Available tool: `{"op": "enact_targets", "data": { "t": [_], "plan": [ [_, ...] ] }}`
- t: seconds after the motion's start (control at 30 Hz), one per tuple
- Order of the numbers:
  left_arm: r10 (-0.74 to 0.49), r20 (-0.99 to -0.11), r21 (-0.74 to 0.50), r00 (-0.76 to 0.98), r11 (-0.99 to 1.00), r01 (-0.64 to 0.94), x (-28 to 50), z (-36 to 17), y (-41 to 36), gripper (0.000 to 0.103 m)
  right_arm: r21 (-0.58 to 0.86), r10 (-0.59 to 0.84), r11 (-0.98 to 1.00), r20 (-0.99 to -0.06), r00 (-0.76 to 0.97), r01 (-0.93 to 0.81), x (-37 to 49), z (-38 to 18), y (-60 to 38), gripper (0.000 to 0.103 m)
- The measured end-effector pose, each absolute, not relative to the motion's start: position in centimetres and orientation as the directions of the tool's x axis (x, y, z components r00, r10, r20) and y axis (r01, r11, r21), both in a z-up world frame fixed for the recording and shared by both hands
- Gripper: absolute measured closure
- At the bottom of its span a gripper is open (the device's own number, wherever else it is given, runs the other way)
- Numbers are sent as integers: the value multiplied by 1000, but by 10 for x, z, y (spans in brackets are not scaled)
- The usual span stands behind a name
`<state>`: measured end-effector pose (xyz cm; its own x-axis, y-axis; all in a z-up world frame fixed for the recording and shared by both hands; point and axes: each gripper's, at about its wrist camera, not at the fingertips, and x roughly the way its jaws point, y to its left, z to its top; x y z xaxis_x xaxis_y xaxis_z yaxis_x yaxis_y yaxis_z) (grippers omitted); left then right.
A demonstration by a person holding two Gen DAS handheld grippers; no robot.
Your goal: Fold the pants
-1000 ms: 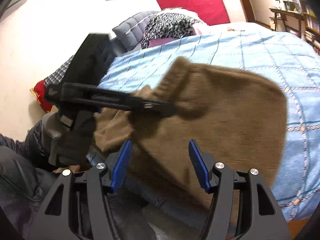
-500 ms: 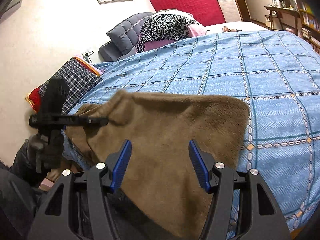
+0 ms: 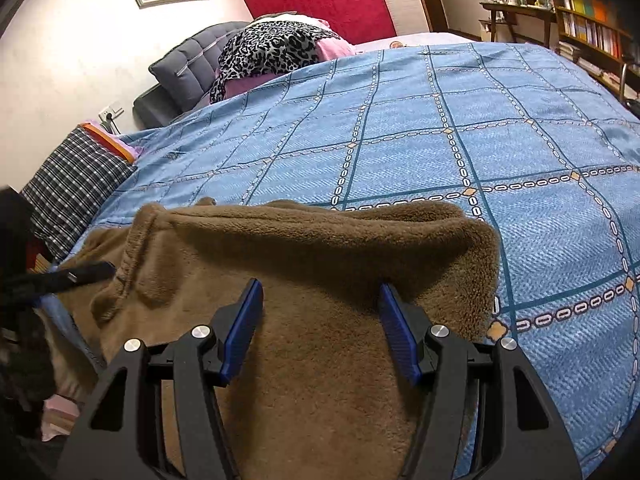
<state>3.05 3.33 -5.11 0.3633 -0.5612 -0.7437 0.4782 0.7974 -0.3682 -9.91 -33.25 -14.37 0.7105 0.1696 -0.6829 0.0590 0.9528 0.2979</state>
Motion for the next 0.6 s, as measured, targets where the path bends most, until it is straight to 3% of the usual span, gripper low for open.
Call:
{"op": "enact_targets", "data": {
  "t": [0.23,0.43,0.6],
  "plan": [
    [-640,-693,-387,332,719,578,23,-39,-18,60,250,136,967,-683,718,55,-102,-137,-328,42],
    [-591,-743,-374,314,756,538,40,-77,-51,60,242,63,963,-629,775,118,-107,-113,-342,42],
    [-576,-745,-360,337,772,523,47,-92,-52,60,227,25,960,-648,761,162,-85,-127,-352,42]
  ]
}}
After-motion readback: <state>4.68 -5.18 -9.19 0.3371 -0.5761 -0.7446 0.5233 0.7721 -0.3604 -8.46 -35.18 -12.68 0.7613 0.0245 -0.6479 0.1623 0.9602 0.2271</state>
